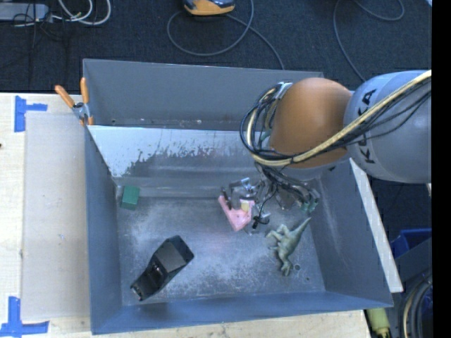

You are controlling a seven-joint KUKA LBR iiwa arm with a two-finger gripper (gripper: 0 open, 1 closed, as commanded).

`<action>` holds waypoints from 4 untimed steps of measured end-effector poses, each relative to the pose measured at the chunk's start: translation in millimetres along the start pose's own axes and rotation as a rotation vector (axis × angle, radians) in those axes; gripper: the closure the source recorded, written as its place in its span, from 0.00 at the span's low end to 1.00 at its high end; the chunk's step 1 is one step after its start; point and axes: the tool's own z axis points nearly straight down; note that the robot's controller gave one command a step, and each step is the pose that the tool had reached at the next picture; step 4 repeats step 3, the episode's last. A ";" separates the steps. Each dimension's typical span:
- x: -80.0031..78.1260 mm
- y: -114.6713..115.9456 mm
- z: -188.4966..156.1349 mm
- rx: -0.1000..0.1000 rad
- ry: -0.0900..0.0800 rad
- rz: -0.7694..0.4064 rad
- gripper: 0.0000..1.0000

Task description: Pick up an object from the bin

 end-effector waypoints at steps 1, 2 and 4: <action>-4.5 14.0 -39.1 0.000 0.002 0.010 1.00; -10.1 9.0 -81.8 -0.002 0.008 0.028 1.00; -6.1 8.6 -135.5 -0.001 0.004 0.026 1.00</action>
Offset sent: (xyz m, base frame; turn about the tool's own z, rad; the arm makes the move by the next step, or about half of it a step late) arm 0.0256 -0.0004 0.1957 0.0619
